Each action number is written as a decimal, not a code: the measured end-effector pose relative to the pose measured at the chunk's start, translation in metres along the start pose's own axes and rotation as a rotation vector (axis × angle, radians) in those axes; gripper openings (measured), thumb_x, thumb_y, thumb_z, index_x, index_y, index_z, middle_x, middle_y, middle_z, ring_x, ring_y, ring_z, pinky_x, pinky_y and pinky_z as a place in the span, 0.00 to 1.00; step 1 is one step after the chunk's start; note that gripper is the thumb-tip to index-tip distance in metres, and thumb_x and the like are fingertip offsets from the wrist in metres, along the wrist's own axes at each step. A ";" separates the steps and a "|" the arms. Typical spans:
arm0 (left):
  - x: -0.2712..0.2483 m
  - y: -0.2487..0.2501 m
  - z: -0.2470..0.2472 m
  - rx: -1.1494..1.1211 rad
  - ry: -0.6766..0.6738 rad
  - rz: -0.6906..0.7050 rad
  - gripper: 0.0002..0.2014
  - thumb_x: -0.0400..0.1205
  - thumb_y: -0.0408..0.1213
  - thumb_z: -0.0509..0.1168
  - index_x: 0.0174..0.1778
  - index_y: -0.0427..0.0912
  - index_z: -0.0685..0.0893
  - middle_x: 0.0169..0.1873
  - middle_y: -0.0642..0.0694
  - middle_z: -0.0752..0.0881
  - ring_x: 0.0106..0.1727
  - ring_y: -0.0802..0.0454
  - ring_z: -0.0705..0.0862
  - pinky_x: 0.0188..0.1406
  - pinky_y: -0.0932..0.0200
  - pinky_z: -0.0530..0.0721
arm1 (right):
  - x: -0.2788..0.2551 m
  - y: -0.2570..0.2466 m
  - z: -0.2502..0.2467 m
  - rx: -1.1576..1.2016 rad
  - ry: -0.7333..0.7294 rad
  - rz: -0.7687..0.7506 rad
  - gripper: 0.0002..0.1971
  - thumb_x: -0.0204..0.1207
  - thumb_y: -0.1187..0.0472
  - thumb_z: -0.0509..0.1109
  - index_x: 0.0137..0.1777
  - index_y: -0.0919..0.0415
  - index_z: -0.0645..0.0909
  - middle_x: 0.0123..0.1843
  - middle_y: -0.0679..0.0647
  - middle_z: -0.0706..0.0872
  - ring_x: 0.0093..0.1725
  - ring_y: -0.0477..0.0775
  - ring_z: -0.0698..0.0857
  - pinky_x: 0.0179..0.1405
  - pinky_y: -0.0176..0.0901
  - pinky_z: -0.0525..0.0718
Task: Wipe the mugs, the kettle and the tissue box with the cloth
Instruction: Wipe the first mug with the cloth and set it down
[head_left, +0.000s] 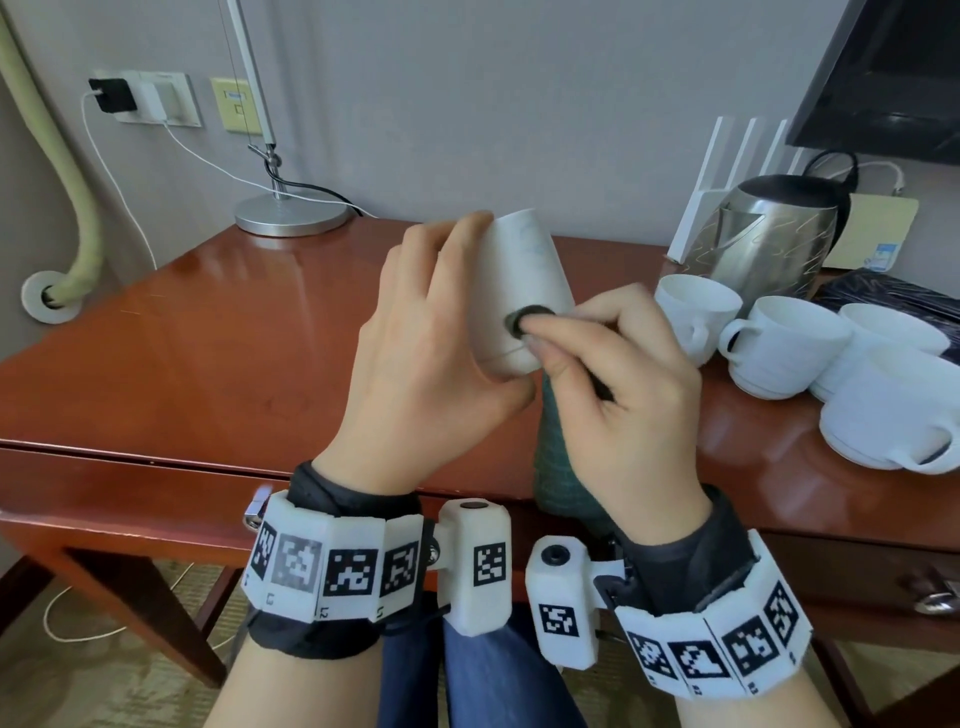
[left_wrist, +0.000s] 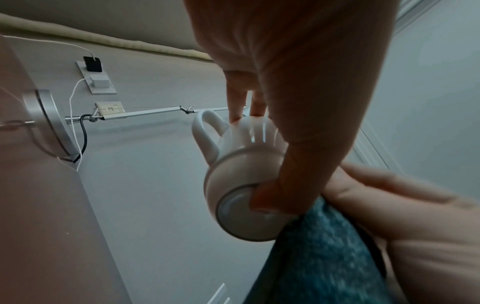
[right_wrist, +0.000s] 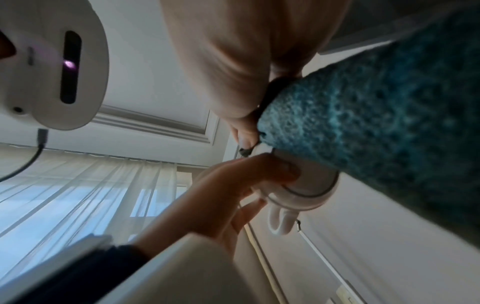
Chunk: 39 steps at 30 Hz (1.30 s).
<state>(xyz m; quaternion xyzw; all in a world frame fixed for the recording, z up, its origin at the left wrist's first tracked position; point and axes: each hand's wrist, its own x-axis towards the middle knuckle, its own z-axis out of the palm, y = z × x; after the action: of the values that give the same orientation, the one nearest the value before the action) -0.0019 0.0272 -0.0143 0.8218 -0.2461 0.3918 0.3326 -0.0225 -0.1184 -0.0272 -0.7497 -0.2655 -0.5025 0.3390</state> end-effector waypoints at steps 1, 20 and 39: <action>-0.001 0.001 0.002 -0.005 -0.002 0.011 0.41 0.67 0.47 0.75 0.75 0.38 0.70 0.64 0.44 0.74 0.63 0.43 0.78 0.38 0.52 0.82 | 0.001 -0.002 0.002 0.001 -0.011 -0.008 0.07 0.74 0.77 0.73 0.50 0.71 0.88 0.41 0.63 0.81 0.41 0.53 0.79 0.43 0.38 0.78; 0.001 0.000 0.003 -0.068 -0.074 0.088 0.38 0.66 0.48 0.66 0.75 0.45 0.68 0.64 0.52 0.70 0.65 0.44 0.76 0.41 0.42 0.86 | 0.021 0.011 0.002 -0.001 0.126 0.070 0.05 0.76 0.75 0.72 0.49 0.71 0.88 0.44 0.61 0.82 0.46 0.49 0.80 0.48 0.33 0.78; 0.003 -0.003 -0.004 -0.134 -0.119 0.087 0.40 0.64 0.47 0.64 0.76 0.47 0.66 0.65 0.51 0.68 0.68 0.44 0.73 0.46 0.38 0.84 | 0.027 0.020 -0.007 0.069 0.119 0.151 0.03 0.77 0.71 0.71 0.46 0.68 0.87 0.44 0.48 0.80 0.45 0.42 0.80 0.48 0.36 0.79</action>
<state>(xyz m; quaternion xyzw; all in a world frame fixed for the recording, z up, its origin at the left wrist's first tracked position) 0.0002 0.0316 -0.0113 0.8080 -0.3264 0.3390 0.3545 -0.0022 -0.1346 -0.0054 -0.7244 -0.2046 -0.5098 0.4166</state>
